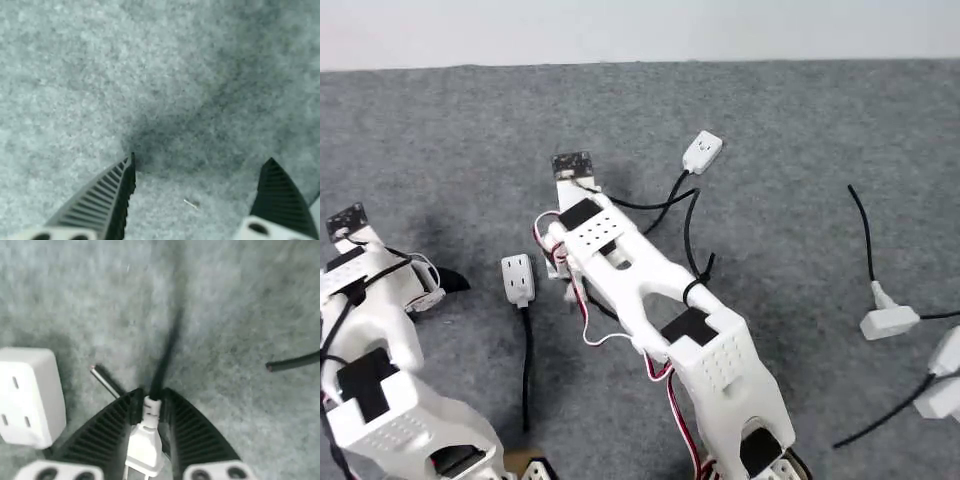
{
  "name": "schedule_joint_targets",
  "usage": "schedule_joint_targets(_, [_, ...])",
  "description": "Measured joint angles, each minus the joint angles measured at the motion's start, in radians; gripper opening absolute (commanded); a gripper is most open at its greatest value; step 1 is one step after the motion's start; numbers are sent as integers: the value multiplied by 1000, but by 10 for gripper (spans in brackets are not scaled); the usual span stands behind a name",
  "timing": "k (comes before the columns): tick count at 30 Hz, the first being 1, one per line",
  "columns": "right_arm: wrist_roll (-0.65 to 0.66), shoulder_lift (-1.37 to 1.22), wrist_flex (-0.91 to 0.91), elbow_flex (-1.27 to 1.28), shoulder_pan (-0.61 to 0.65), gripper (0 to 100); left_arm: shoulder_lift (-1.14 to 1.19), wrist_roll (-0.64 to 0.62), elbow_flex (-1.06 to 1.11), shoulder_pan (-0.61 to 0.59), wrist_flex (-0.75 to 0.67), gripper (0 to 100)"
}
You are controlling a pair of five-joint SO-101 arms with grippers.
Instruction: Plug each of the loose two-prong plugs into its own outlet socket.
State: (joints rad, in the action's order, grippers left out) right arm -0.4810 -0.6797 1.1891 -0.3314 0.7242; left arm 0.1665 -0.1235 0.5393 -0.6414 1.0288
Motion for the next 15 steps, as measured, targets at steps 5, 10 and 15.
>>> schedule_joint_targets(5, [0,-3,71,-38,-2,9,3,-2,-6,0,3,365])
schedule_joint_targets(10, [94,-26,121,-75,-2,116,3,-2,-6,0,5,365])
schedule_joint_targets(15, [124,-28,184,-104,-2,162,3,-2,-6,0,5,365])
